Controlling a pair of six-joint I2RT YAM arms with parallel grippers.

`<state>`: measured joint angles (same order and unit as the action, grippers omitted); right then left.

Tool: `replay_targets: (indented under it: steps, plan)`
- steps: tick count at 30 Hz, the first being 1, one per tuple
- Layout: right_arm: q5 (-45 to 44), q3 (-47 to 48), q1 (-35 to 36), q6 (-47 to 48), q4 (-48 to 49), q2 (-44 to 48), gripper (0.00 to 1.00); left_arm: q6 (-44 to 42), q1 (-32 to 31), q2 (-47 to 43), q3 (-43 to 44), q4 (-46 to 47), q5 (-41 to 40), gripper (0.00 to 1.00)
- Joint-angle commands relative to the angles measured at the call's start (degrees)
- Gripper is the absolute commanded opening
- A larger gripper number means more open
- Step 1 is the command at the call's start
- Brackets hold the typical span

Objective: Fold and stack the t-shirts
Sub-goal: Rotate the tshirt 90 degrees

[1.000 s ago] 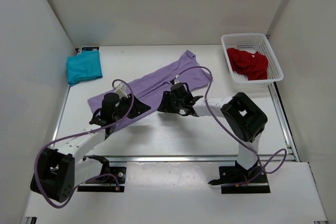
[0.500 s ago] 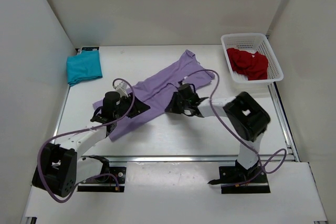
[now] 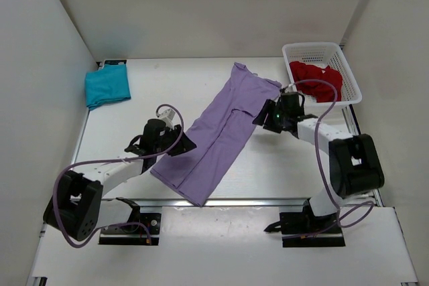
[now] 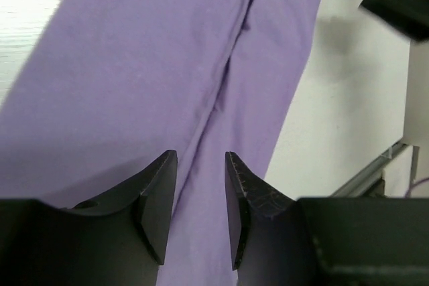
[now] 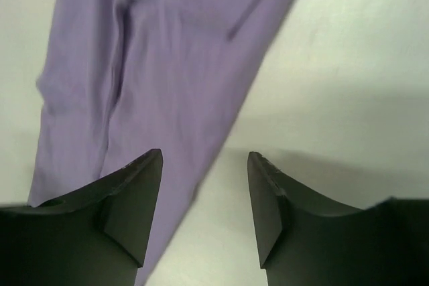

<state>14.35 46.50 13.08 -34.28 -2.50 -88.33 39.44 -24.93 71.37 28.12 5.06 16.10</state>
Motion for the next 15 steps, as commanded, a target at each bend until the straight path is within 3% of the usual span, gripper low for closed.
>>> replay_targets:
  steps: [1,5,7,15]
  plan:
    - [-6.1,10.3,-2.1,3.4,0.9,-6.4,0.52,-2.8,1.5,-3.8,-1.5,-2.9,-3.7,0.46]
    - [-8.5,16.6,-3.5,1.8,1.4,-15.8,0.51,-2.5,1.8,-6.7,-3.6,-3.1,-3.4,0.47]
    - [-8.6,20.2,-4.0,0.7,0.0,-19.3,0.42,-2.6,1.2,-6.7,-3.6,-3.0,-2.7,0.47]
    - [-7.8,27.1,-3.5,0.0,-5.0,-28.0,0.27,-2.4,2.6,-6.9,-3.7,-2.4,-0.9,0.47]
